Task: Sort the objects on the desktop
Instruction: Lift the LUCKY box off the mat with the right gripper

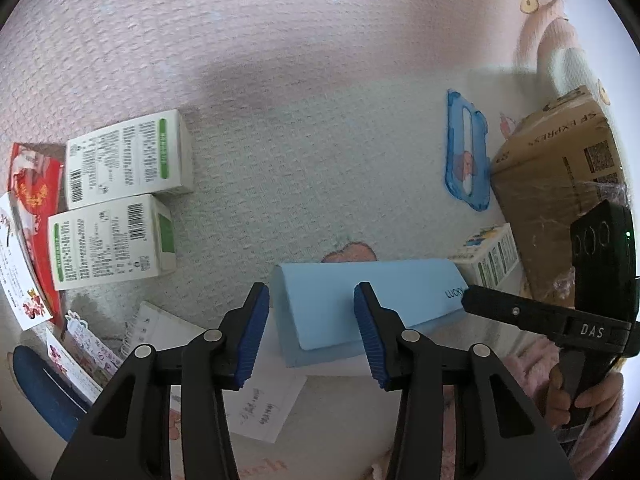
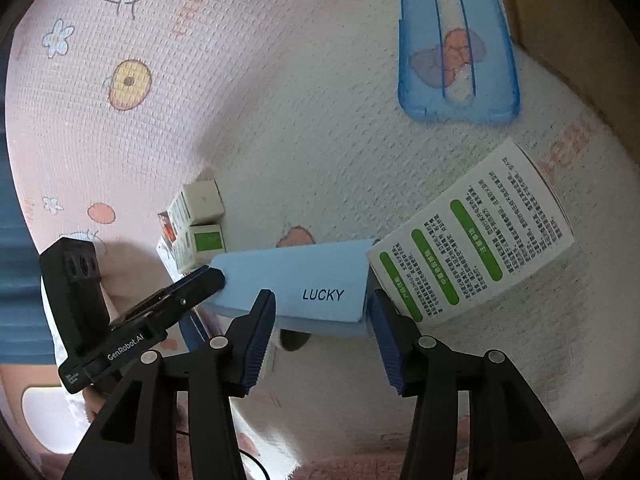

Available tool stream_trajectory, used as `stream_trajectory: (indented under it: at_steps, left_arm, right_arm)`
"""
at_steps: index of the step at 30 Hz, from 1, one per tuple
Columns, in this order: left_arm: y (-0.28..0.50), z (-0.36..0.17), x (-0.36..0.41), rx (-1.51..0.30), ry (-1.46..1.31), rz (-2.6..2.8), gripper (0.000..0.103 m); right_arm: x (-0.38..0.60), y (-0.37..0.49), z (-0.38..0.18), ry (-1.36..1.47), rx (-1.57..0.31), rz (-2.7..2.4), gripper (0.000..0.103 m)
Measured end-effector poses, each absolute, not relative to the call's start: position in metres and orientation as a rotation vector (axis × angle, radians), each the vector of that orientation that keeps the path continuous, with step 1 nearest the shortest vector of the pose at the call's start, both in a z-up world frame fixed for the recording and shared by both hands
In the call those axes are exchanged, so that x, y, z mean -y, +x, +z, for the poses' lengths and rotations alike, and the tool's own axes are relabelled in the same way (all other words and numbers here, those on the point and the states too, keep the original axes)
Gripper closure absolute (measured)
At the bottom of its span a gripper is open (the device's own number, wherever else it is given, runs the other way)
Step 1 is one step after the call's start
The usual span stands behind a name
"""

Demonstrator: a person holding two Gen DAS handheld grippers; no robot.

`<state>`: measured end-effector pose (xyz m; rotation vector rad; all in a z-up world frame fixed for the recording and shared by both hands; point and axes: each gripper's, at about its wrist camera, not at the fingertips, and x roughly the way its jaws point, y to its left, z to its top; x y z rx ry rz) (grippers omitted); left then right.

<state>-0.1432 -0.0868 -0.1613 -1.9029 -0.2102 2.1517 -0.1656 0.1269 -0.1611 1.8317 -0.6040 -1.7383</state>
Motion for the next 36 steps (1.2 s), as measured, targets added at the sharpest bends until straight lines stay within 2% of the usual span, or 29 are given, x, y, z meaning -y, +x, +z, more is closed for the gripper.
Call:
stream_trajectory:
  at_steps: [14, 20, 23, 25, 28, 30, 36]
  left_arm:
    - [-0.161, -0.149, 0.070, 0.071, -1.847, 2.250, 0.058]
    - [-0.176, -0.138, 0.070, 0.030, -1.667, 2.420, 0.059]
    - [-0.185, -0.155, 0.074, 0.044, -1.625, 2.455, 0.059]
    - [-0.189, -0.176, 0.074, 0.027, -1.704, 2.417, 0.059]
    - [-0.182, -0.175, 0.082, 0.128, -1.697, 2.414, 0.059]
    - [-0.182, -0.175, 0.091, 0.220, -1.735, 2.377, 0.058]
    - [-0.188, -0.182, 0.112, 0.446, -1.791, 2.302, 0.058]
  right_arm:
    - [-0.095, -0.177, -0.131, 1.708, 0.298, -1.949, 0.057]
    - [-0.087, -0.199, -0.125, 1.554, 0.291, -2.017, 0.057]
    - [-0.082, -0.206, -0.135, 1.532, 0.284, -2.016, 0.057]
    - [-0.080, -0.207, -0.144, 1.521, 0.298, -2.032, 0.057]
    - [-0.081, -0.209, -0.150, 1.550, 0.299, -2.036, 0.056]
    - [-0.079, -0.212, -0.154, 1.583, 0.278, -2.029, 0.051]
    - [-0.078, -0.225, -0.168, 1.650, 0.237, -1.986, 0.051]
